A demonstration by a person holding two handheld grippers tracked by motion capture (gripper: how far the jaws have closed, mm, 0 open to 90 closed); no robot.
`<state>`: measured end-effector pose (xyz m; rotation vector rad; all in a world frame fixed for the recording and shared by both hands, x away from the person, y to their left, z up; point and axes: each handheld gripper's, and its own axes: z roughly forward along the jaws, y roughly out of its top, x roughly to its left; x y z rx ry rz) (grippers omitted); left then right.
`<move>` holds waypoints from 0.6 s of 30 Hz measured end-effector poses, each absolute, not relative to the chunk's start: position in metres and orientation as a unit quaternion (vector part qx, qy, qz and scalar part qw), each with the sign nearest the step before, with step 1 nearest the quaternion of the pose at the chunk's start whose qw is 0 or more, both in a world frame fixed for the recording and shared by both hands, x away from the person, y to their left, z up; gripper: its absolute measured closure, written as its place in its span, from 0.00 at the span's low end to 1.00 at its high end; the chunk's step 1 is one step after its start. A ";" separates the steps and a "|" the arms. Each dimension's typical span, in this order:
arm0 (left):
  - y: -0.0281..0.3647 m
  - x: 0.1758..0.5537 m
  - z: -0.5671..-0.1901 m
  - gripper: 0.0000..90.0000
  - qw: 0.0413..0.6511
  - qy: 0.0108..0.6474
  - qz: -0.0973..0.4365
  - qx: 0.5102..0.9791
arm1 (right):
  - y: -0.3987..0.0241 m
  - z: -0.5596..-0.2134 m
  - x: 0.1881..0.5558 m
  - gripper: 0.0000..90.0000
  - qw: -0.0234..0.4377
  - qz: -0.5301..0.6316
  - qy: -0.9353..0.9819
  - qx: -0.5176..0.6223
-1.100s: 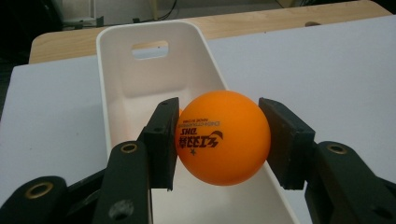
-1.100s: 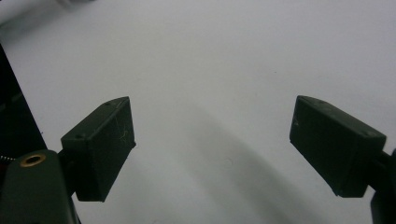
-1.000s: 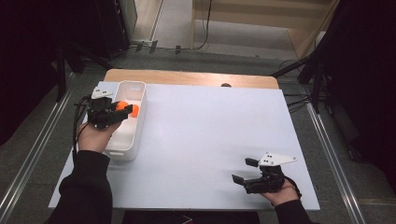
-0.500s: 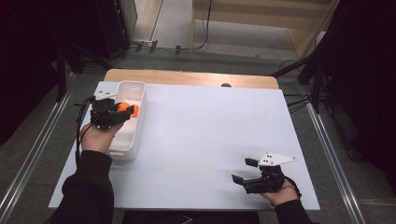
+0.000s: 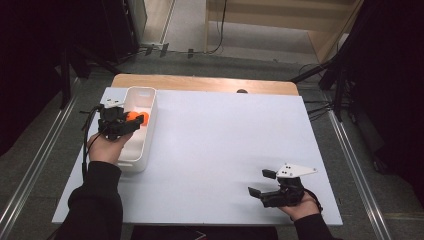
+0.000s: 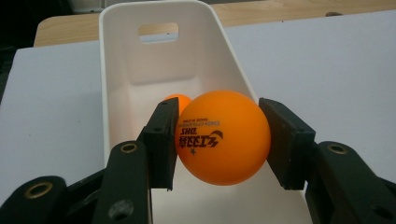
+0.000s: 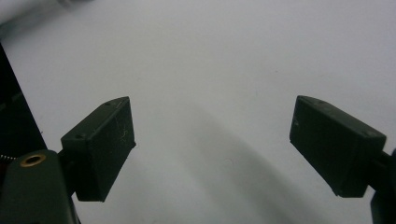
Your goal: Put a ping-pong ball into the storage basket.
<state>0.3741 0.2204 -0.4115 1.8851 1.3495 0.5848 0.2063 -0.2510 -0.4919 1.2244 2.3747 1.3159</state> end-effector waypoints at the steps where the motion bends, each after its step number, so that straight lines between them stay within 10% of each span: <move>1: 0.221 0.374 -0.412 0.56 0.366 0.525 0.227 0.734 | -0.251 -0.492 0.206 0.14 0.082 0.440 0.795 0.409; 18: 0.217 0.378 -0.414 0.56 0.355 0.538 0.226 0.730 | -0.250 -0.492 0.206 0.14 0.079 0.439 0.795 0.411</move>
